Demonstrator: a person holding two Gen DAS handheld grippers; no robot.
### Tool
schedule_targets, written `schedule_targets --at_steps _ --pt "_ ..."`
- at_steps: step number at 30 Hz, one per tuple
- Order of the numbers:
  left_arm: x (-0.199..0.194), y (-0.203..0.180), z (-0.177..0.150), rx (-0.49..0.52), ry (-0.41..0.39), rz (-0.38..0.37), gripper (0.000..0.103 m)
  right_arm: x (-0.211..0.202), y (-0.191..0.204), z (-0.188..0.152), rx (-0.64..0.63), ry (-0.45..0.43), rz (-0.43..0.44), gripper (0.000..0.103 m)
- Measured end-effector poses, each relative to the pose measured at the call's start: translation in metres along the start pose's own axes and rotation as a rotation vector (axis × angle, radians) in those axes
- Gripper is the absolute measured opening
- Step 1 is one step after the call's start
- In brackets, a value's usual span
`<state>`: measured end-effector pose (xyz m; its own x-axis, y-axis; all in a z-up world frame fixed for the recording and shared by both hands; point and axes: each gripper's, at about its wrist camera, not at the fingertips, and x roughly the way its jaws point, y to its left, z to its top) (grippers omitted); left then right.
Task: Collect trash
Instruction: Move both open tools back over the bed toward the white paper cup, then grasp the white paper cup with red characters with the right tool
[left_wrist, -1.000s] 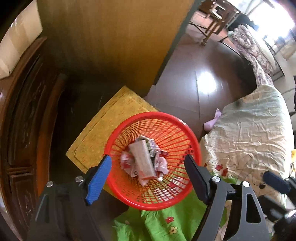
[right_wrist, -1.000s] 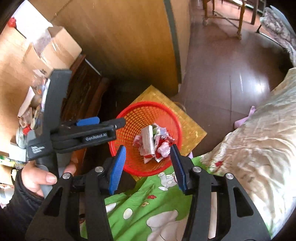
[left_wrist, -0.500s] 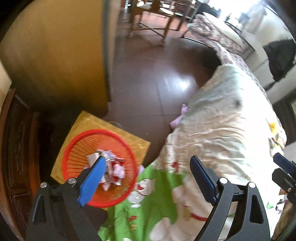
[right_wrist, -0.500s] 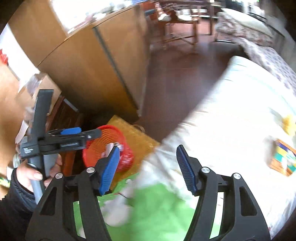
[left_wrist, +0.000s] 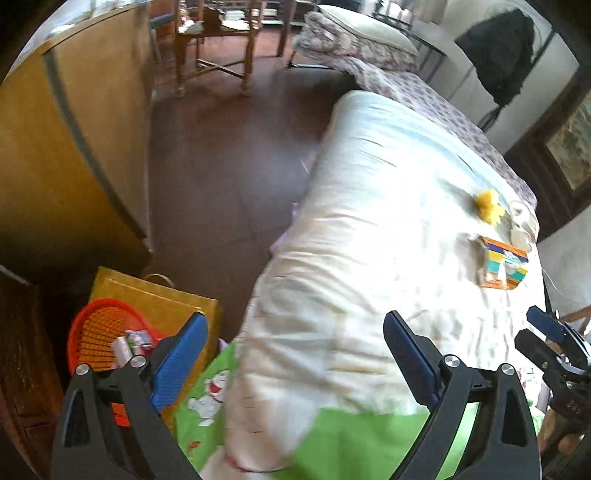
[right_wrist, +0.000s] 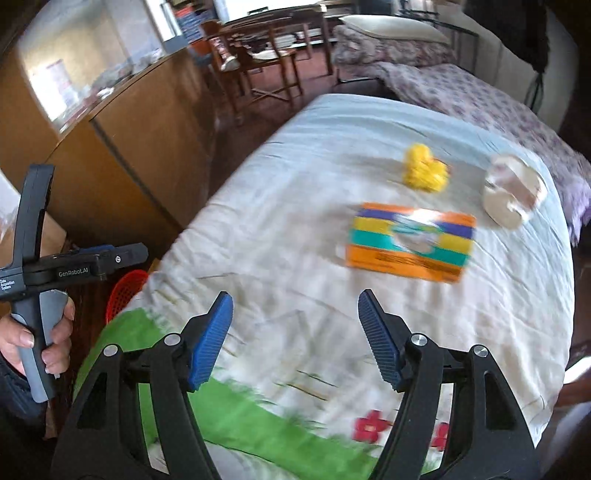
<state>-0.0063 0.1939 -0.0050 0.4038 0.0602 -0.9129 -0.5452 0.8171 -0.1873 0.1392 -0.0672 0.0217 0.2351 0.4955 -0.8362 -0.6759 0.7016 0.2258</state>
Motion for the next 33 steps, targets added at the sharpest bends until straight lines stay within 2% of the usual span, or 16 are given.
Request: schedule_targets --at_steps 6,12,16,20,21,26,33 --pt "0.015 -0.051 0.009 0.070 0.013 -0.027 0.094 -0.006 -0.050 -0.006 0.103 -0.024 -0.017 0.069" --pt "0.030 -0.092 0.016 0.083 0.009 -0.063 0.095 -0.007 -0.100 -0.004 0.255 -0.055 -0.046 0.070" --pt "0.041 -0.121 0.017 0.102 -0.003 -0.075 0.095 -0.003 -0.139 0.005 0.393 -0.088 -0.072 0.070" --pt "0.055 -0.136 0.011 0.163 0.003 -0.056 0.095 0.006 -0.168 0.023 0.458 -0.101 -0.088 0.070" --pt "0.058 -0.137 0.010 0.167 0.008 -0.055 0.095 0.009 -0.174 0.028 0.470 -0.098 -0.090 0.071" --pt "0.062 -0.133 0.008 0.154 0.004 -0.079 0.095 0.037 -0.193 0.062 0.486 -0.056 -0.154 0.087" --pt "0.070 -0.131 0.011 0.163 0.035 -0.099 0.095 0.074 -0.192 0.090 0.421 0.026 -0.248 0.087"
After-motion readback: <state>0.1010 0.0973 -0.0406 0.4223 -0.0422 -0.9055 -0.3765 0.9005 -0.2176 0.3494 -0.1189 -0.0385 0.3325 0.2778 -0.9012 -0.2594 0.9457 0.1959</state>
